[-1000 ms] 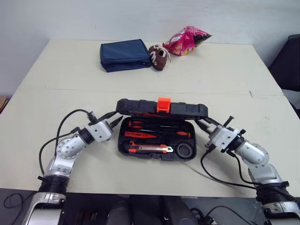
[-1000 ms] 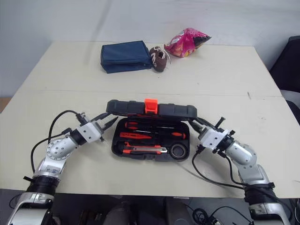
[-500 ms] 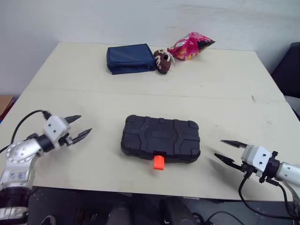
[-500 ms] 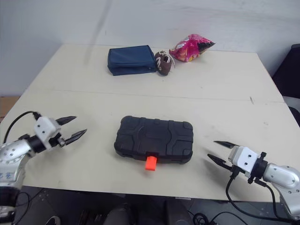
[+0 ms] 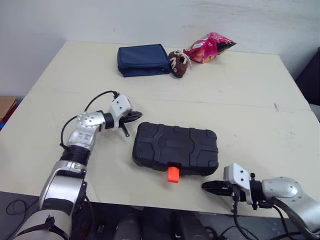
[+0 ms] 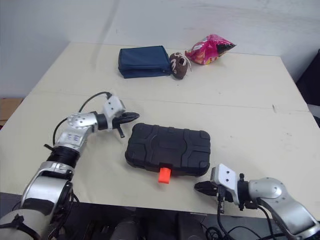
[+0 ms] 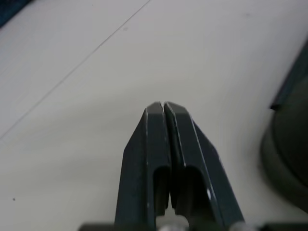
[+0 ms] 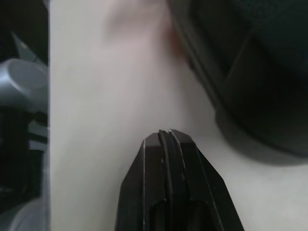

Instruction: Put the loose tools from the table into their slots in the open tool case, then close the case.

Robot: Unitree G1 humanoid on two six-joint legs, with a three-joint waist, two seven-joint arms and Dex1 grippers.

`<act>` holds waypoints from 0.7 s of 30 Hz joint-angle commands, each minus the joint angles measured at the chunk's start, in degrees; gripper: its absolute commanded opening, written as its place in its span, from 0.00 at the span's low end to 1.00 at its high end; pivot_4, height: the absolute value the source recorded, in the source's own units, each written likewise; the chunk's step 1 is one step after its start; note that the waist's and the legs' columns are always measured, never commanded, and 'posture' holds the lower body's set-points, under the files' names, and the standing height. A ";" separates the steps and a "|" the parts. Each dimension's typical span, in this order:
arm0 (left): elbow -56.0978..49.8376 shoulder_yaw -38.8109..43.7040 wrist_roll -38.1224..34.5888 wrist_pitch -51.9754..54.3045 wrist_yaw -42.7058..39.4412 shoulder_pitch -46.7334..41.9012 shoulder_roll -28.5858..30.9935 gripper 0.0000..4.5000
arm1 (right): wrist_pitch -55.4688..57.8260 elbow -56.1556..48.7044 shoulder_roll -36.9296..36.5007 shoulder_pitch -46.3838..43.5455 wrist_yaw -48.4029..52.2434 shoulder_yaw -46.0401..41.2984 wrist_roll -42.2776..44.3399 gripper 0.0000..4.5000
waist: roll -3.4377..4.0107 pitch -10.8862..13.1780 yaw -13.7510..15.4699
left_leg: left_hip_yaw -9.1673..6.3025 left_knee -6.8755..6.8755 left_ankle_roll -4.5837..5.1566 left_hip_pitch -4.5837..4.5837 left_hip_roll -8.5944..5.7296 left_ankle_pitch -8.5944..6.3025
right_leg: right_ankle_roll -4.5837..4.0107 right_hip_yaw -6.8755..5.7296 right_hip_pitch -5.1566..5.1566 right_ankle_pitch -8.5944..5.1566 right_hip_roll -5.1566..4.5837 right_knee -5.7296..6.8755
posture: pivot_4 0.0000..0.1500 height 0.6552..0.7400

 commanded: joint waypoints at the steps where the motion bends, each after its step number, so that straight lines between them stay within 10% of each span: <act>1: 3.85 -1.06 1.95 -3.43 -2.71 -2.56 -0.95 0.01 | -0.45 2.53 3.02 -2.61 -2.70 -0.05 -3.56 0.00 | 0.00 0.00 -0.02 | 0.00 0.00 -0.01 0.00 0.00 0.00 | 0.00 0.00 0.00 0.00 0.00 0.01 | 1.00 1.00; 12: -13.51 1.17 -3.64 0.84 -19.60 9.20 5.60 0.01 | -9.42 19.99 11.08 -17.92 -9.91 1.16 -17.80 0.00 | -0.06 -0.05 -1.47 | 0.11 0.05 -0.02 0.12 0.03 0.01 | -0.01 0.09 0.01 0.00 -0.01 0.26 | 1.00 1.00; 21: -35.87 6.51 -6.35 7.72 -14.70 23.56 10.96 0.01 | -13.84 30.86 13.36 -27.24 -10.09 0.79 -21.51 0.00 | -0.04 -0.05 -1.19 | -0.06 0.07 0.02 0.05 -0.03 0.03 | -0.03 -0.03 0.00 -0.01 -0.20 0.33 | 1.00 1.00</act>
